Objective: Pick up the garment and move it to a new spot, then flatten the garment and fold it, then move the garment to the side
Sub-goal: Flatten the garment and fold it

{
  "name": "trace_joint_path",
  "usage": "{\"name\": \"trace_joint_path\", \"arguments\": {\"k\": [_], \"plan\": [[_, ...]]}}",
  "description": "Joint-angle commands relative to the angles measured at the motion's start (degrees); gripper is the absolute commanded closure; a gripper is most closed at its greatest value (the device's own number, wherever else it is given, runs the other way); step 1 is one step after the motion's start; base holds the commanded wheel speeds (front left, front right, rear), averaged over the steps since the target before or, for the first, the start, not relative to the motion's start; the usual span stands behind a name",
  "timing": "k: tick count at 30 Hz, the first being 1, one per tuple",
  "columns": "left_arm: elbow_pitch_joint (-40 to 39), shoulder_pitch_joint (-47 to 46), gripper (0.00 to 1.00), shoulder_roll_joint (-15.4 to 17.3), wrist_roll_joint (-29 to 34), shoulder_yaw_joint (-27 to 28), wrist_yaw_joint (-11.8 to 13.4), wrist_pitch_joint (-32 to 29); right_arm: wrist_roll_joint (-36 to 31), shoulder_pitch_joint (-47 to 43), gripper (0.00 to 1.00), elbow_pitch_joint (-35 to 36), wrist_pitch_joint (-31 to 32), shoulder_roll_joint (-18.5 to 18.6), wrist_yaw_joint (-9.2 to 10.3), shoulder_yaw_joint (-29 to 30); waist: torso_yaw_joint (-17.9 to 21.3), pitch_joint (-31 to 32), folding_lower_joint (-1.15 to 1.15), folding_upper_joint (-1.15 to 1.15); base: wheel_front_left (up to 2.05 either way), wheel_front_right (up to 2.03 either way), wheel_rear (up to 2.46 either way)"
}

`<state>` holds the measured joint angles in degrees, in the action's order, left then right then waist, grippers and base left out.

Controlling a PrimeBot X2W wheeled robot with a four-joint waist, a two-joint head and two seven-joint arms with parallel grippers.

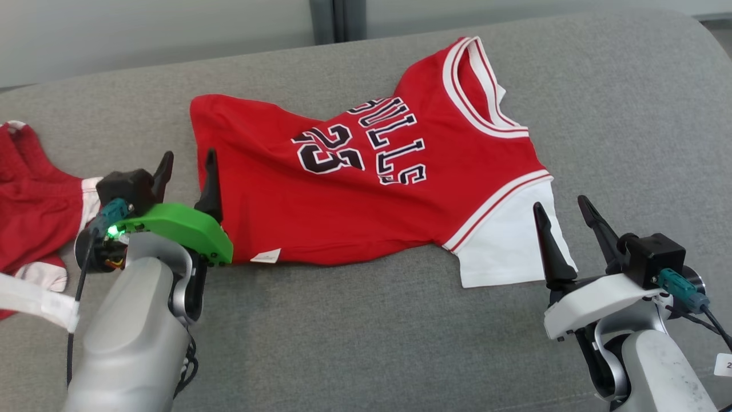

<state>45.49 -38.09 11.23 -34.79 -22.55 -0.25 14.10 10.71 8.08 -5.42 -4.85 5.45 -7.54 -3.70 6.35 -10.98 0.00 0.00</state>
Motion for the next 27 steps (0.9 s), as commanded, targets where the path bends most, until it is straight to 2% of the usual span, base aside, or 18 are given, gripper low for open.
{"name": "trace_joint_path", "arguments": {"k": [1,5,8,13,18,27], "plan": [[-1.6,2.6,0.0,0.1,0.5,0.6,0.2,0.7,-0.4,-0.9,0.0,0.3,0.6,0.4,0.1,0.3,-4.2,4.7,0.0,0.0,0.0,0.0,0.0],[-8.5,8.3,0.0,1.3,3.0,2.5,1.4,1.1,-0.3,-1.2,0.0,-0.2,2.0,0.4,0.1,1.2,-5.5,6.7,0.0,0.0,0.0,0.0,0.0],[-15.4,14.4,0.0,0.8,5.1,4.9,2.2,1.1,-0.5,-1.6,0.0,-0.6,2.6,0.5,0.1,2.1,-6.4,7.9,0.0,0.0,0.0,0.0,0.0],[-23.4,22.9,0.0,-0.2,8.2,7.8,1.7,1.1,-1.0,-2.3,0.0,-1.3,2.5,0.2,0.1,3.3,-7.1,9.8,0.0,0.0,0.0,0.0,0.0],[-26.5,28.8,0.0,-1.2,9.7,9.8,0.4,1.0,-1.6,-3.3,0.0,-2.2,2.1,0.1,0.1,3.7,-7.1,11.4,0.0,0.0,0.0,0.0,0.0],[-27.7,34.7,0.0,-2.2,10.6,12.8,-0.2,1.0,-2.3,-5.1,0.0,-3.1,1.5,-0.1,0.1,5.8,-6.6,12.7,0.0,0.0,0.0,0.0,0.0]]}}
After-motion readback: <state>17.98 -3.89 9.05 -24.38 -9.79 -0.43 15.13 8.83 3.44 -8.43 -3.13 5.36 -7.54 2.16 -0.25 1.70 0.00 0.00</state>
